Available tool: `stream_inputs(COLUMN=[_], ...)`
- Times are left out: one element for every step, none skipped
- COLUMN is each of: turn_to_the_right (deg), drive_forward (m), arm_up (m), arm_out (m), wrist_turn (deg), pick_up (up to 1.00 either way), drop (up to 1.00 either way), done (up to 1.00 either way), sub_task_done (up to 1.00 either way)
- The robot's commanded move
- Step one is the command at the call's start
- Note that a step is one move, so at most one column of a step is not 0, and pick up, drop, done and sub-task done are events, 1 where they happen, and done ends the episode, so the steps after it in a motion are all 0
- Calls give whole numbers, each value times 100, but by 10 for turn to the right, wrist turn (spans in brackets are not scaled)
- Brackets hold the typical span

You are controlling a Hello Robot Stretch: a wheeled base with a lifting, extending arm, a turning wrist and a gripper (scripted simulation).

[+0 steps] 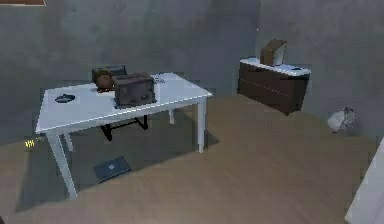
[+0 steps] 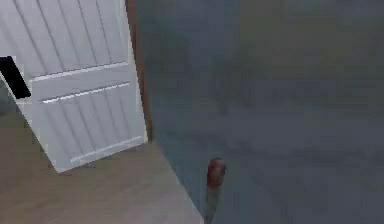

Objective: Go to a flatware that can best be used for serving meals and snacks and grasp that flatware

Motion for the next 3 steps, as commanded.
stream_inputs(turn_to_the_right=[270,0,0], drive_forward=[0,100,50], arm_up=[0,0,0], arm_out=[0,0,0], wrist_turn=[0,0,0], pick_up=[0,0,0], drop=[0,0,0], done=[0,0,0], sub_task_done=[0,0,0])
